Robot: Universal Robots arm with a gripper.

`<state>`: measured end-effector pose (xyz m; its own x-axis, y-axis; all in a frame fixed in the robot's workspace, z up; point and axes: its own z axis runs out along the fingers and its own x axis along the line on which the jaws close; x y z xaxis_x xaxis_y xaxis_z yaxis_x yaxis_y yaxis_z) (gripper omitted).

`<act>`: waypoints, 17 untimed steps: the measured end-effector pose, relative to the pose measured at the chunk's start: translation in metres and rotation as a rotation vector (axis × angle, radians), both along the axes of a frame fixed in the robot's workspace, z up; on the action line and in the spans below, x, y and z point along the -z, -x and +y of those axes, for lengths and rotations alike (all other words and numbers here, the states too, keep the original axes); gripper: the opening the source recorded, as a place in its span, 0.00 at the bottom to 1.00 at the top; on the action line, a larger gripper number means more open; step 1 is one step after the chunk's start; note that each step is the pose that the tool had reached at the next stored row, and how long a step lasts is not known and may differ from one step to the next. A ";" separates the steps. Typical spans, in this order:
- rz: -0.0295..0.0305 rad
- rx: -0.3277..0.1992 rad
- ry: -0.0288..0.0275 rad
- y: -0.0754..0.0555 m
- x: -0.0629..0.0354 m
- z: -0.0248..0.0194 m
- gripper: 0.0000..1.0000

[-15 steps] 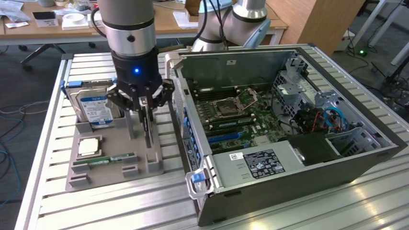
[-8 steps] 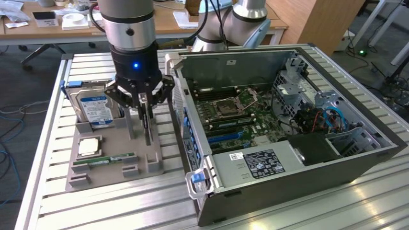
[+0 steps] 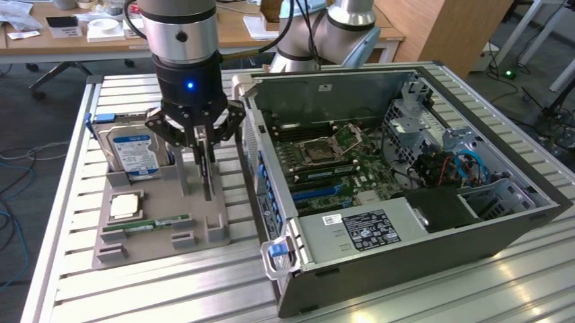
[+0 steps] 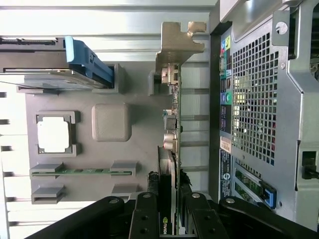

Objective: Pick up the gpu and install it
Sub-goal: 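Pick up the gpu and move the gpu toward the slot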

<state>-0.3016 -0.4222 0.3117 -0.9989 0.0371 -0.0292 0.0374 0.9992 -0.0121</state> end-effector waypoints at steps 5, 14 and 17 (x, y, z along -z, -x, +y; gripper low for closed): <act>-0.0001 0.000 0.0000 0.000 -0.0039 0.0000 0.26; -0.0001 0.000 0.0000 0.000 -0.0111 0.0000 0.26; -0.0001 0.000 0.0000 0.000 -0.0136 0.0000 0.26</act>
